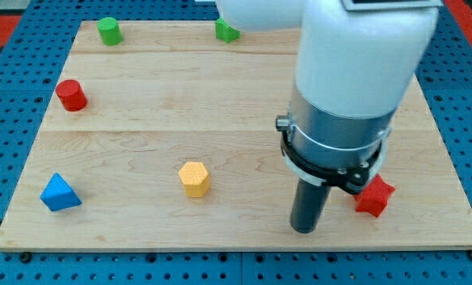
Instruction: Push the red star parallel to the hexagon
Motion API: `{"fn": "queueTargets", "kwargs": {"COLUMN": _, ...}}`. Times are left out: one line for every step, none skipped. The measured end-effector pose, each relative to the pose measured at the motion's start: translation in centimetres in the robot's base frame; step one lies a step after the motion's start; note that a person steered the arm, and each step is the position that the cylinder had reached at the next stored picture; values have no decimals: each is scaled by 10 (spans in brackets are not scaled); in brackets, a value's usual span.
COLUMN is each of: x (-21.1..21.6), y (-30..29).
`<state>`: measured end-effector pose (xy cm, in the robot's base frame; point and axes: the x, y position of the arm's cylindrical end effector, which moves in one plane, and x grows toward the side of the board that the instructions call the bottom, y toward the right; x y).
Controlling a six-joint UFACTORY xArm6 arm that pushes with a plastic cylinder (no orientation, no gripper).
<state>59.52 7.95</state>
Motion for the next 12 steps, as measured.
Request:
{"fn": "queueTargets", "kwargs": {"x": 0, "y": 3}}
{"fn": "queueTargets", "kwargs": {"x": 0, "y": 6}}
{"fn": "queueTargets", "kwargs": {"x": 0, "y": 7}}
{"fn": "queueTargets", "kwargs": {"x": 2, "y": 7}}
{"fn": "queueTargets", "kwargs": {"x": 12, "y": 36}}
{"fn": "queueTargets", "kwargs": {"x": 16, "y": 68}}
{"fn": "queueTargets", "kwargs": {"x": 8, "y": 82}}
{"fn": "queueTargets", "kwargs": {"x": -9, "y": 82}}
{"fn": "queueTargets", "kwargs": {"x": -15, "y": 86}}
{"fn": "queueTargets", "kwargs": {"x": -15, "y": 87}}
{"fn": "queueTargets", "kwargs": {"x": -14, "y": 124}}
{"fn": "queueTargets", "kwargs": {"x": -18, "y": 164}}
